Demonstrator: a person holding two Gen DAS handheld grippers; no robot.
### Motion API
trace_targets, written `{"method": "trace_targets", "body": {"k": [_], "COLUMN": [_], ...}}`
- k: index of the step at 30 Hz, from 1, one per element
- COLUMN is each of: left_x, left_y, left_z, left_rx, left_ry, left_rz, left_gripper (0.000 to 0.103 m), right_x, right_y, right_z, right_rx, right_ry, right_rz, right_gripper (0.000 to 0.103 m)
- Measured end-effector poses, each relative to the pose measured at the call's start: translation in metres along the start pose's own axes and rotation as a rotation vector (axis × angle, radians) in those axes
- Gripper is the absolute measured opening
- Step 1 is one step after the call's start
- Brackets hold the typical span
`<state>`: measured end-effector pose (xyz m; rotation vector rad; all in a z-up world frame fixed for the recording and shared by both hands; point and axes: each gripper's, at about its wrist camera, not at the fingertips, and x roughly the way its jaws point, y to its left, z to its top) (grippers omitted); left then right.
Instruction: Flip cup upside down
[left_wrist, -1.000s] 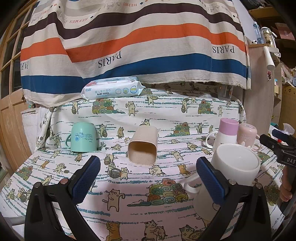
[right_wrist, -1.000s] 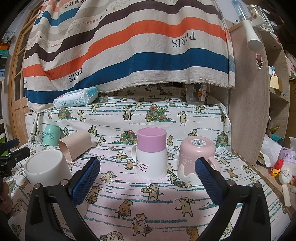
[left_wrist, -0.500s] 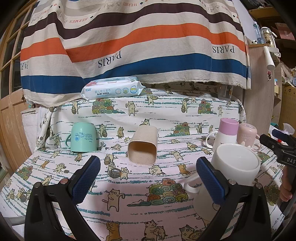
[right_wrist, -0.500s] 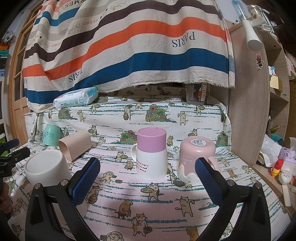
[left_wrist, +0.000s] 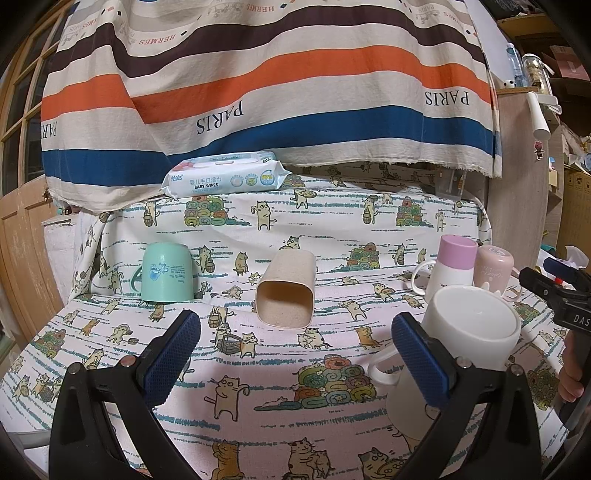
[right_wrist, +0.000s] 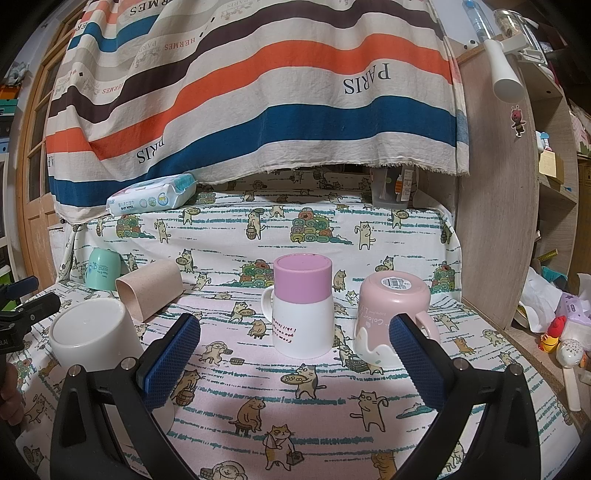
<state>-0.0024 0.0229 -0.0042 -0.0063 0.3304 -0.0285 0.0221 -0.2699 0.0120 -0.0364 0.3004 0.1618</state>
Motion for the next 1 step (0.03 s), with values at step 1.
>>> {"method": "trace_targets", "body": {"k": [1], "left_x": [-0.0001], "left_y": [0.0001], "left_z": [0.0001], "left_rx": [0.0], "left_ry": [0.0], "left_rz": [0.0], "left_gripper": [0.103], "right_x": [0.0], "right_y": [0.0], "right_z": [0.0], "right_rx": [0.0], "right_ry": [0.0], "right_rz": [0.0], "right_gripper": [0.103]}}
